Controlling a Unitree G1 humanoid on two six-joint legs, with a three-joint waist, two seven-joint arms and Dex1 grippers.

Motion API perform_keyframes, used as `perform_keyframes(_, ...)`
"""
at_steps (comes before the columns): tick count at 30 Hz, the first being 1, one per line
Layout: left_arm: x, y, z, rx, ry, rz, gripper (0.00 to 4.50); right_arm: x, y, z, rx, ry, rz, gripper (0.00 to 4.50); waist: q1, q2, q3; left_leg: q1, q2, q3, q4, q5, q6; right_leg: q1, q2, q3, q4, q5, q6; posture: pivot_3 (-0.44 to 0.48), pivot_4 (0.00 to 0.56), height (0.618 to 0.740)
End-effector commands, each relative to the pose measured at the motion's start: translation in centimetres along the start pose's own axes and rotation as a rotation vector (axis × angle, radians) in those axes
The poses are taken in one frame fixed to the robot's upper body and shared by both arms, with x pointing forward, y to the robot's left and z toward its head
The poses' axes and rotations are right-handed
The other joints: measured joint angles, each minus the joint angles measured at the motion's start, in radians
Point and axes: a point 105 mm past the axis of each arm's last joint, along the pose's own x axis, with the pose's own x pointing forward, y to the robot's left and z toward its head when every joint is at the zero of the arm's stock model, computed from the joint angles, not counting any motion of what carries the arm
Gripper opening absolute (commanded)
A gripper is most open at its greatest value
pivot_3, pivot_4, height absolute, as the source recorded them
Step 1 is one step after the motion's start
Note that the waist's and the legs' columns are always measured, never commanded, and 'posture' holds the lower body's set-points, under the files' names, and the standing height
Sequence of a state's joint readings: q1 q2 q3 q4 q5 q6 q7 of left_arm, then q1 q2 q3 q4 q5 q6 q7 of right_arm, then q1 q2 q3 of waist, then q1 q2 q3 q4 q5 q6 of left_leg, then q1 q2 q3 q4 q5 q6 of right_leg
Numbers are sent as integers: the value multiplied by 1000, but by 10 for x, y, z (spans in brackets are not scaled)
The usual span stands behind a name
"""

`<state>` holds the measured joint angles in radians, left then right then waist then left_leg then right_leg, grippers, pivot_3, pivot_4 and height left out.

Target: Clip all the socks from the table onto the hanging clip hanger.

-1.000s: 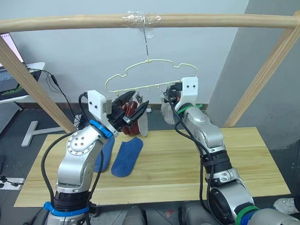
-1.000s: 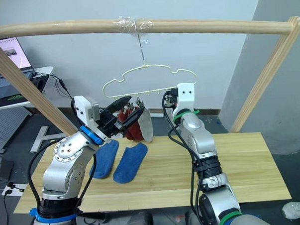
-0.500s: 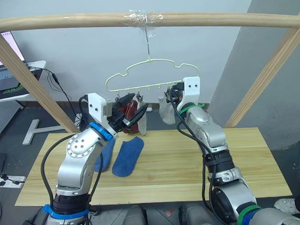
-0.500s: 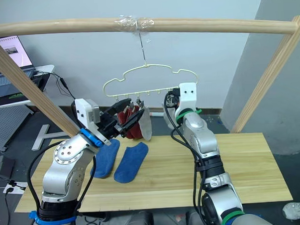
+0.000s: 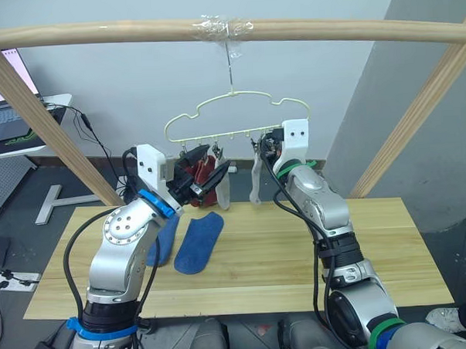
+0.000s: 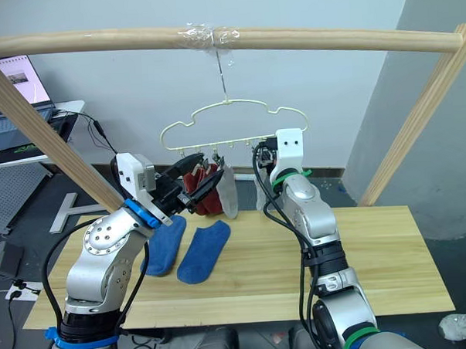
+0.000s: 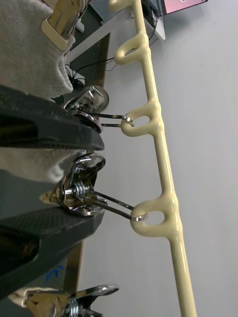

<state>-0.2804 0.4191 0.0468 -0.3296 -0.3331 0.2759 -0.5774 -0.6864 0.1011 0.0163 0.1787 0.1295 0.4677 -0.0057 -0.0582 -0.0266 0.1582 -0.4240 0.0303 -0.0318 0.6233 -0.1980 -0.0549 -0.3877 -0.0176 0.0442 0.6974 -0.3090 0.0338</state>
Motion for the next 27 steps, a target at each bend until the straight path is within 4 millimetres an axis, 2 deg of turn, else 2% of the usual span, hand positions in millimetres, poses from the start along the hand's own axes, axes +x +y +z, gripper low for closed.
perform_keyframes(1,0,-2,13,40,-42,-2,2826,-1,4,18,-9,-68,6,1563,0,0,0,0,0,0,0,0,0,0,0,0,0,0,0,0,147,740)
perform_keyframes(20,0,-1,16,40,-50,1,2826,1,4,30,-10,-111,-8,1563,0,0,3,0,0,0,0,0,0,0,0,0,0,0,0,2,149,740)
perform_keyframes(27,1,-1,16,36,-50,0,2826,1,4,28,-9,-103,-7,1563,0,0,3,0,0,0,0,0,0,0,0,0,0,0,0,1,150,740)
